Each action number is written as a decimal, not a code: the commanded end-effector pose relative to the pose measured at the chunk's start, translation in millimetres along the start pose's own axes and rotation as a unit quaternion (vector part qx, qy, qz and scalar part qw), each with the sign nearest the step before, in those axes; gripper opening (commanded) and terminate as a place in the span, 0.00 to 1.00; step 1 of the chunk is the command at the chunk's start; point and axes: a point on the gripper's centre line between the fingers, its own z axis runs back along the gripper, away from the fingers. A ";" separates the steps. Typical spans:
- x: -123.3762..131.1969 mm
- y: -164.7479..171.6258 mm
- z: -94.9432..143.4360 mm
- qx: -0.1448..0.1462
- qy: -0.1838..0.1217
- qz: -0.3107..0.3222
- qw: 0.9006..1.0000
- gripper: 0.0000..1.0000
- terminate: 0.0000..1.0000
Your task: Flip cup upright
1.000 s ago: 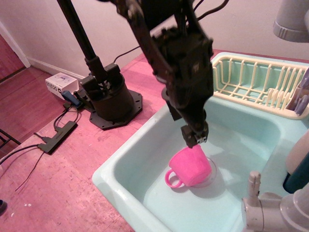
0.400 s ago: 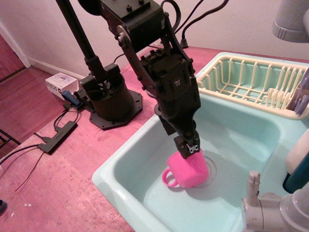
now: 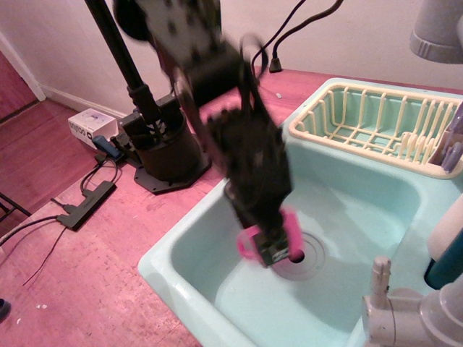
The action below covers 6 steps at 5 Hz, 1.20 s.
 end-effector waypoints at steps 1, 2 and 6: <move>-13.0 -14.6 -8.1 -0.028 0.019 -0.007 0.999 1.00 0.00; -21.5 -18.3 -15.2 -0.033 0.033 -0.013 0.999 1.00 0.00; -5.6 -6.3 8.1 -0.034 0.009 0.011 0.999 1.00 0.00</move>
